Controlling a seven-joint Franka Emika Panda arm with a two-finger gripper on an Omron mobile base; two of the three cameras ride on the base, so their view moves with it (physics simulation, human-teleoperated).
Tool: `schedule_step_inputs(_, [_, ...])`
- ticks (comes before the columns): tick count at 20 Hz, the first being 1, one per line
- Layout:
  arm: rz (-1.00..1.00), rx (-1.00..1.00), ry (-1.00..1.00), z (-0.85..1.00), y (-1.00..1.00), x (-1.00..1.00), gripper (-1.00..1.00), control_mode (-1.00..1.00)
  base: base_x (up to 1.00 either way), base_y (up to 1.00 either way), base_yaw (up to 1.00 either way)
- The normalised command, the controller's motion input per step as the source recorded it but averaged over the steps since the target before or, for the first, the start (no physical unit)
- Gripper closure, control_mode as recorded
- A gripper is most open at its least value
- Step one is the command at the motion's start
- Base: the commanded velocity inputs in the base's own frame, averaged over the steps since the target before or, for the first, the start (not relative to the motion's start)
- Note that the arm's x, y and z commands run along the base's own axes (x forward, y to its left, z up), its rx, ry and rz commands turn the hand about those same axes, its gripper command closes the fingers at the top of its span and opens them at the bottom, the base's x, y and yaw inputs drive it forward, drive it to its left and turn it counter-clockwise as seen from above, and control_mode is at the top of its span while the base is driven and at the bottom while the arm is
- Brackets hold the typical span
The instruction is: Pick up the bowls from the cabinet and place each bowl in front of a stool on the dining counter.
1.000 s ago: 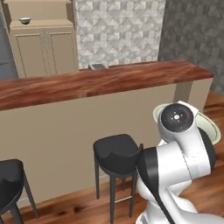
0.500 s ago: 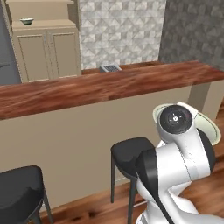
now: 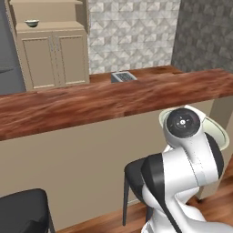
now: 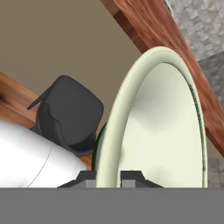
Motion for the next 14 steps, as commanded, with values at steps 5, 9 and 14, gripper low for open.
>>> schedule_step_inputs(5, [0.0, 0.0, 0.0, 0.0, 0.0, 0.0, 1.0, 1.0, 0.01, -0.05, 0.01])
schedule_step_inputs(9, [0.0, 0.0, 0.0, 0.0, 0.0, 0.0, 1.0, 1.0, 0.0, 0.0, 0.0])
schedule_step_inputs(14, [0.0, 0.0, 0.0, 0.0, 0.0, 0.0, 1.0, 1.0, 0.0, 0.0, 0.0])
